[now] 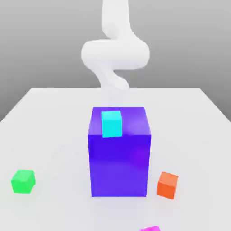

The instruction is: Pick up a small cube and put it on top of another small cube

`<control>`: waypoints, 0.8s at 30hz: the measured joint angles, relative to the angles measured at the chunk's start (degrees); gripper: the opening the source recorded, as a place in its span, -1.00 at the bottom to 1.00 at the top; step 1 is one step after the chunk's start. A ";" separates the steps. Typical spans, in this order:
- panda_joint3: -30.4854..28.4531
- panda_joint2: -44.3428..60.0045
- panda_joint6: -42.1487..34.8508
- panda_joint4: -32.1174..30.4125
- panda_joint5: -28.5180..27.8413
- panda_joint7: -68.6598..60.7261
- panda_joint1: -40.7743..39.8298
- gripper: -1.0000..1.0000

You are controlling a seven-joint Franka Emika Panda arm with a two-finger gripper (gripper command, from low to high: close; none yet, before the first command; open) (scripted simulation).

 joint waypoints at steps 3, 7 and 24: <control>0.59 6.55 1.78 0.38 -0.39 -0.35 0.23 0.00; 1.33 14.90 4.04 0.86 -0.94 -0.77 0.54 0.00; 3.47 50.20 13.65 2.88 -3.08 -2.62 2.92 0.00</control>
